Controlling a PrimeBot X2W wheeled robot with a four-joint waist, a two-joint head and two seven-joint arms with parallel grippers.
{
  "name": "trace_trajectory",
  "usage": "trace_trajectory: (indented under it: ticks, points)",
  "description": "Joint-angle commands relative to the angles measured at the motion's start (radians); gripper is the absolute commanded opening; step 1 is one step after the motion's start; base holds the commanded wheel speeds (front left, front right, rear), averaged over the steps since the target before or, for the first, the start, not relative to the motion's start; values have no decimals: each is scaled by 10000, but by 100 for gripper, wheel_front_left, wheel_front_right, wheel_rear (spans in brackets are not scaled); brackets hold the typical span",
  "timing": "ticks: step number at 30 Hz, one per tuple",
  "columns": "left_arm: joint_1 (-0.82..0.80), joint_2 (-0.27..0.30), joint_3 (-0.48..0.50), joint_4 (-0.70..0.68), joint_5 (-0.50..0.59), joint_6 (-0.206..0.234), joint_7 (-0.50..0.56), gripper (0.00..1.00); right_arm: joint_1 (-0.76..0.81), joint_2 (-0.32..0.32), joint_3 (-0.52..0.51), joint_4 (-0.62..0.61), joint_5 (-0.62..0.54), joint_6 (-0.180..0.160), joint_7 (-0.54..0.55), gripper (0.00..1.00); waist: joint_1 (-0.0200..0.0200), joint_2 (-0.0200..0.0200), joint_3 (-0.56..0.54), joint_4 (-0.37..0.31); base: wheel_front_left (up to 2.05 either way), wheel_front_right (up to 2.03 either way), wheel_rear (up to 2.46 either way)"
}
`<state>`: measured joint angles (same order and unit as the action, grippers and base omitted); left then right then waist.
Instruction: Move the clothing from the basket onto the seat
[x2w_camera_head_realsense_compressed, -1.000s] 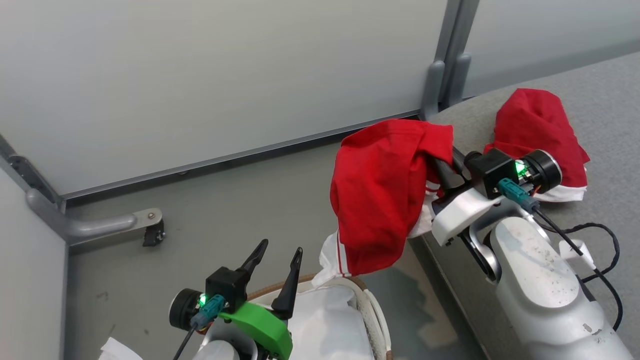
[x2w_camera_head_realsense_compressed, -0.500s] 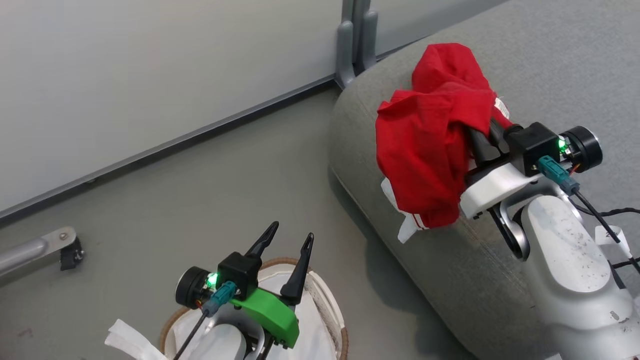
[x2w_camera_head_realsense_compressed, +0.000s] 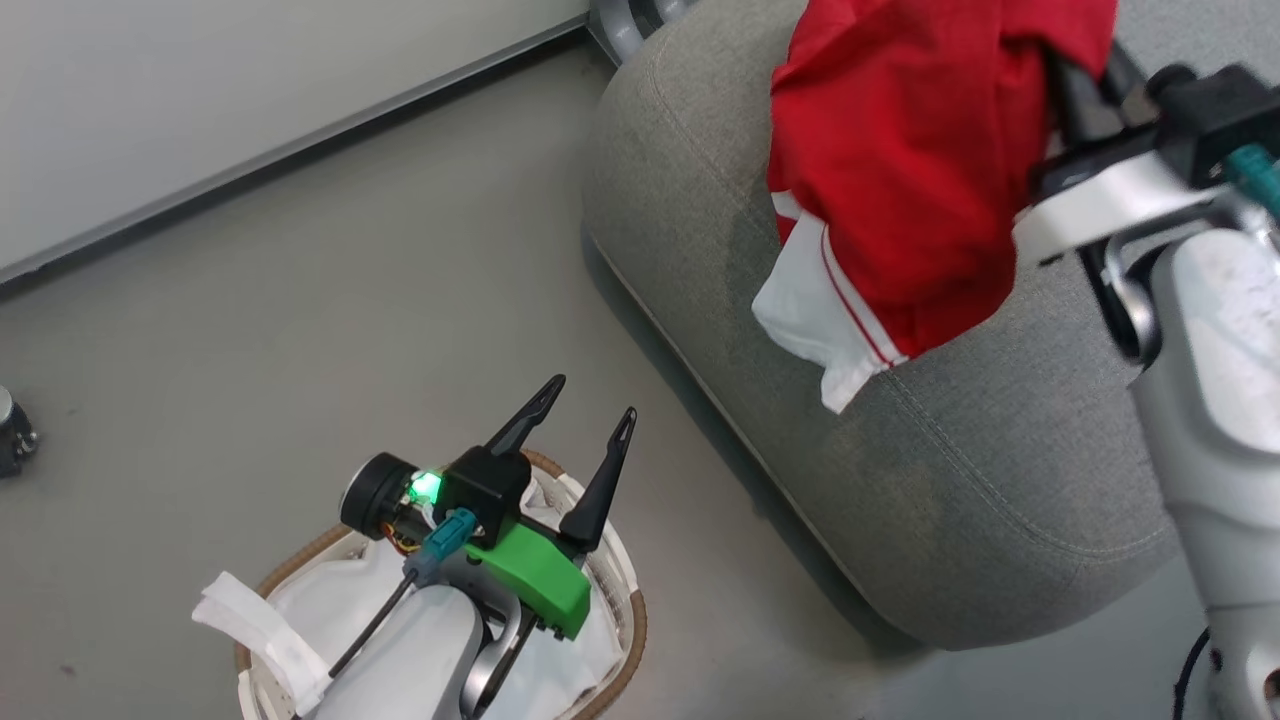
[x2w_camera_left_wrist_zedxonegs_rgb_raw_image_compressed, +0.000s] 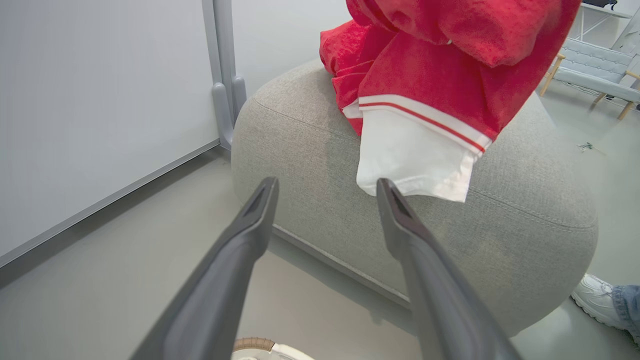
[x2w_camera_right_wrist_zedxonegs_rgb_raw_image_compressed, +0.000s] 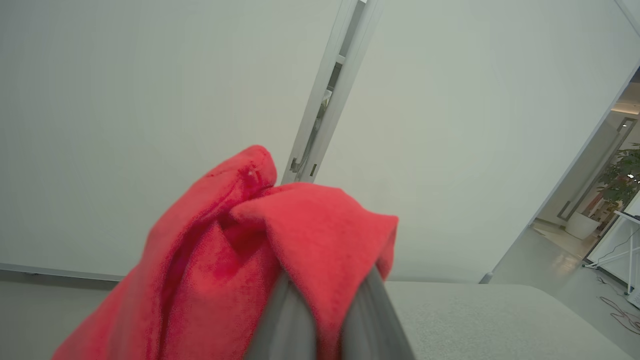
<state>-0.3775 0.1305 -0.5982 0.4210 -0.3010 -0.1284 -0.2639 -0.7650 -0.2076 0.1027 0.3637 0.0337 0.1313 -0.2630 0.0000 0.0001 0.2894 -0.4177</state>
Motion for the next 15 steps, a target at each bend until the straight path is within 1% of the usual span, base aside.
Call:
trace_trajectory:
  ticks: [1,4,5,7,8,13,15]
  points:
    - [-247,161,-34,-59,67,-35,-8,100,-482,-237,-181,22,41,-11,-27,0,0,-1,730,142,0,0,0]
    - [-539,287,-165,-161,123,-33,-8,100,-1504,-855,-659,211,-25,-11,-27,0,0,-1,1258,446,0,0,0]
    - [-609,345,-173,-173,143,-33,-8,100,-1768,-959,-797,310,37,-11,-27,0,0,-1,1403,520,0,0,0]
    - [-779,417,-236,-215,198,-34,-8,100,-2332,-1289,-1225,621,203,-11,-26,0,0,-1,1760,711,0,0,0]
    - [-873,417,-290,-237,231,-34,-8,100,-2602,-1553,-1465,817,196,-12,-27,0,0,-1,1964,839,0,0,0]
    - [-1341,471,-329,-371,342,-34,-8,100,-3315,-2443,-2027,1802,-26,-12,-26,0,0,-1,2807,1366,0,0,0]
    - [-1493,455,-307,-414,404,-34,-8,100,-3392,-2627,-2282,2162,-21,-11,-26,0,0,-1,3133,1518,0,0,0]
